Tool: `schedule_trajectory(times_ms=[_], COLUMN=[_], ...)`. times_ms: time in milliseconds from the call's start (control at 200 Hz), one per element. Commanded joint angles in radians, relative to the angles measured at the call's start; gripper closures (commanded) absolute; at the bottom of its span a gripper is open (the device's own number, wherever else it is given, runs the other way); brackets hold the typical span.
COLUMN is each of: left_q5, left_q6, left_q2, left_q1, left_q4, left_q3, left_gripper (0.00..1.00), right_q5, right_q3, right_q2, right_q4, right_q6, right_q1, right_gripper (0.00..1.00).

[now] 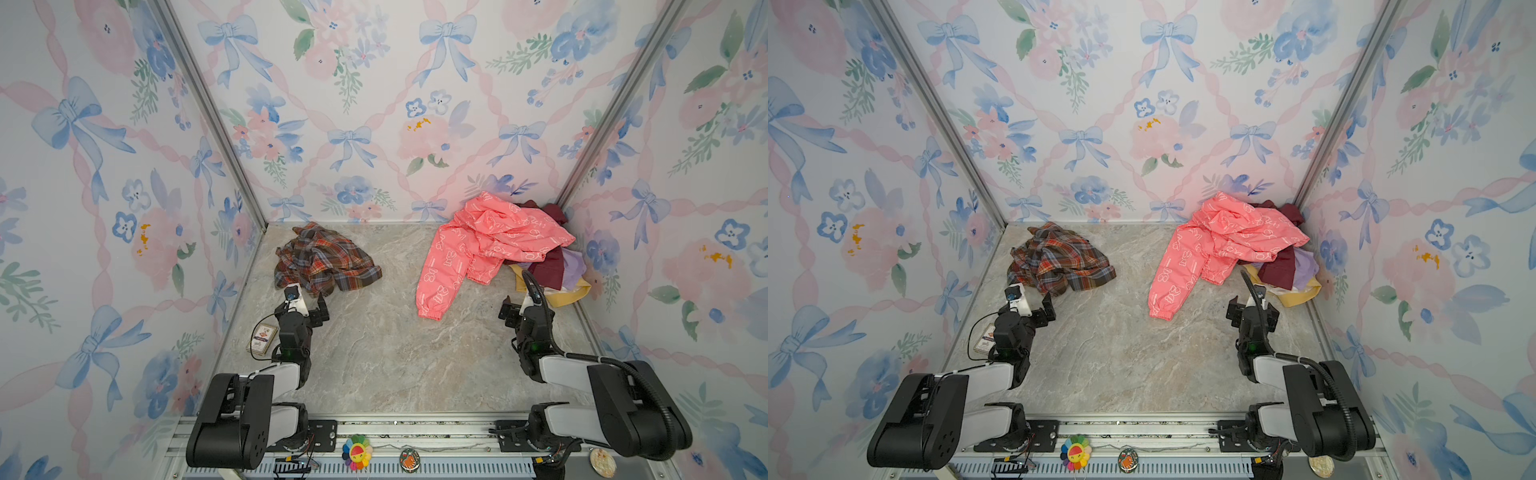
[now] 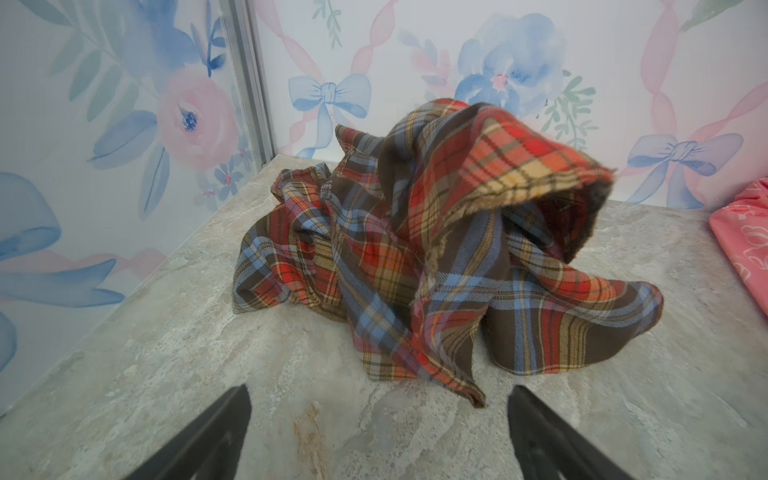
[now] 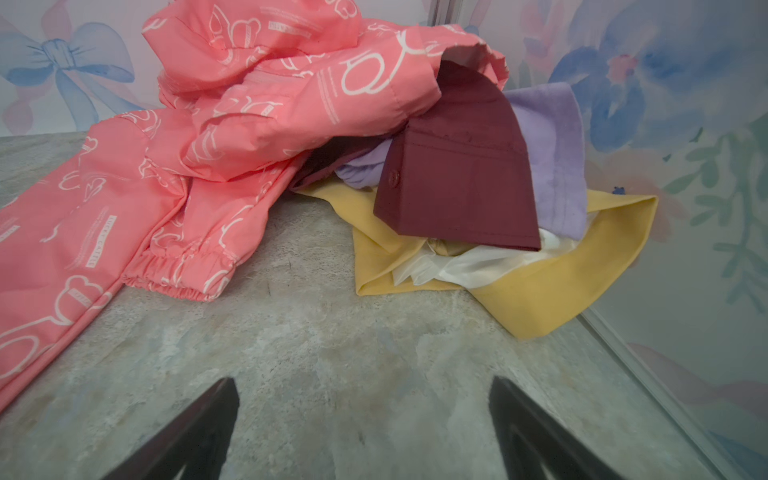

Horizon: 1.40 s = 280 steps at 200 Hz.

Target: Pick out a specific cloth from the pile

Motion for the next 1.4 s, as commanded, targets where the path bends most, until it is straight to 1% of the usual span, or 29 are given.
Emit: schedule_trajectory(times_ms=[0, 35, 65, 105, 130, 150, 170, 190, 215, 250, 280, 320, 350, 435, 610, 775, 1140, 1215, 1395], left_q5=[-0.012, -0.013, -0.016, -0.022, -0.019, -0.015, -0.023, -0.042, -0.075, -0.099, -0.105, -0.103, -0.104, -0.104, -0.103, -0.13, -0.129, -0.129, -0.13], left_q6=[0.008, 0.01, 0.023, 0.027, 0.03, 0.038, 0.05, 0.061, 0.063, 0.06, 0.065, 0.067, 0.067, 0.066, 0.069, 0.085, 0.084, 0.083, 0.084], left_q2=[0.048, 0.068, 0.105, 0.177, 0.228, 0.263, 0.289, 0.293, 0.276, 0.26, 0.263, 0.27, 0.27, 0.272, 0.27, 0.268, 0.27, 0.269, 0.27], left_q1=[0.002, -0.002, -0.009, -0.013, -0.015, -0.019, -0.026, -0.038, -0.055, -0.063, -0.067, -0.068, -0.068, -0.068, -0.068, -0.088, -0.088, -0.088, -0.088], left_q4=[0.185, 0.229, 0.325, 0.457, 0.509, 0.555, 0.576, 0.543, 0.452, 0.344, 0.341, 0.358, 0.36, 0.36, 0.359, 0.359, 0.359, 0.36, 0.36], left_q3=[-0.005, -0.015, -0.044, -0.079, -0.085, -0.082, -0.07, -0.049, -0.02, 0.024, 0.027, 0.026, 0.025, 0.026, 0.025, 0.026, 0.026, 0.026, 0.026], left_gripper=[0.02, 0.02, 0.02, 0.02, 0.02, 0.02, 0.02, 0.02, 0.02, 0.02, 0.02, 0.02, 0.02, 0.02, 0.02, 0.02, 0.02, 0.02, 0.02], right_q5=[-0.077, -0.093, -0.074, -0.063, -0.065, -0.069, -0.074, -0.083, -0.101, -0.148, -0.187, -0.252, -0.252, -0.25, -0.237, -0.237, -0.236, -0.26, -0.255], right_q3=[0.006, 0.013, 0.024, 0.031, 0.033, 0.038, 0.049, 0.069, 0.096, 0.138, 0.171, 0.175, 0.179, 0.173, 0.174, 0.173, 0.173, 0.182, 0.176], right_q2=[0.109, 0.107, 0.12, 0.177, 0.207, 0.201, 0.179, 0.158, 0.141, 0.154, 0.174, 0.163, 0.157, 0.165, 0.164, 0.164, 0.164, 0.164, 0.164], right_q4=[0.274, 0.234, 0.219, 0.289, 0.333, 0.313, 0.251, 0.179, 0.095, 0.043, 0.018, -0.012, -0.03, -0.004, -0.007, -0.007, -0.007, -0.025, -0.011], right_q6=[-0.031, -0.047, -0.055, -0.07, -0.079, -0.082, -0.077, -0.072, -0.062, -0.066, -0.071, -0.069, -0.068, -0.07, -0.077, -0.077, -0.077, -0.073, -0.076], right_q1=[-0.024, -0.012, 0.002, 0.008, 0.011, 0.012, 0.01, 0.006, -0.002, -0.014, -0.019, -0.042, -0.044, -0.041, -0.033, -0.033, -0.032, -0.041, -0.039], right_gripper=[0.03, 0.03, 0.03, 0.03, 0.03, 0.03, 0.03, 0.03, 0.03, 0.03, 0.03, 0.03, 0.03, 0.03, 0.03, 0.03, 0.03, 0.03, 0.03])
